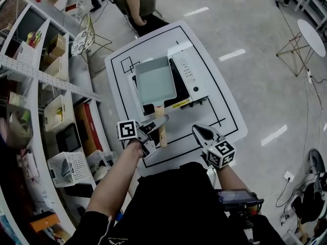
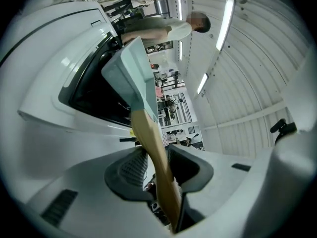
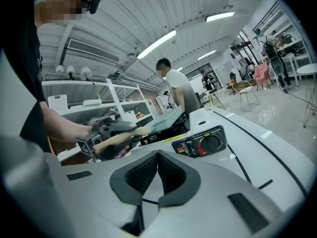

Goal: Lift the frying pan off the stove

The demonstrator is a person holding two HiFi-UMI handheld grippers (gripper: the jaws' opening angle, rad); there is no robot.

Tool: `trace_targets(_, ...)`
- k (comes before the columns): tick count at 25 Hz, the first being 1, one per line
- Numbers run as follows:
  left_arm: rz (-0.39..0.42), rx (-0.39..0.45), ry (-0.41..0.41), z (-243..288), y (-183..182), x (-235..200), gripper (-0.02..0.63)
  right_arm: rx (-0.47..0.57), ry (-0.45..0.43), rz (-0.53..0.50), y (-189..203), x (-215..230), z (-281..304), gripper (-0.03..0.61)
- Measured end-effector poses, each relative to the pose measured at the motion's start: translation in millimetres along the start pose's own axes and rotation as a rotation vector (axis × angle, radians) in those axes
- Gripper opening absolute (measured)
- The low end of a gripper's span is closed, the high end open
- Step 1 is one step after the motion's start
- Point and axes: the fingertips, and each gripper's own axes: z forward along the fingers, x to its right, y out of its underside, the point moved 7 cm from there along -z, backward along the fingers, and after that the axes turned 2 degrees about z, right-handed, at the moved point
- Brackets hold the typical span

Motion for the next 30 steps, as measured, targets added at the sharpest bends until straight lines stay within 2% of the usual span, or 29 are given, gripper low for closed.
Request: trace_targets(30, -0.033, 0.011, 0.035, -5.1, 10.5, 5.0, 0.129, -0.005, 0.009, 0.016, 4.9, -5.8, -7.4, 0.026)
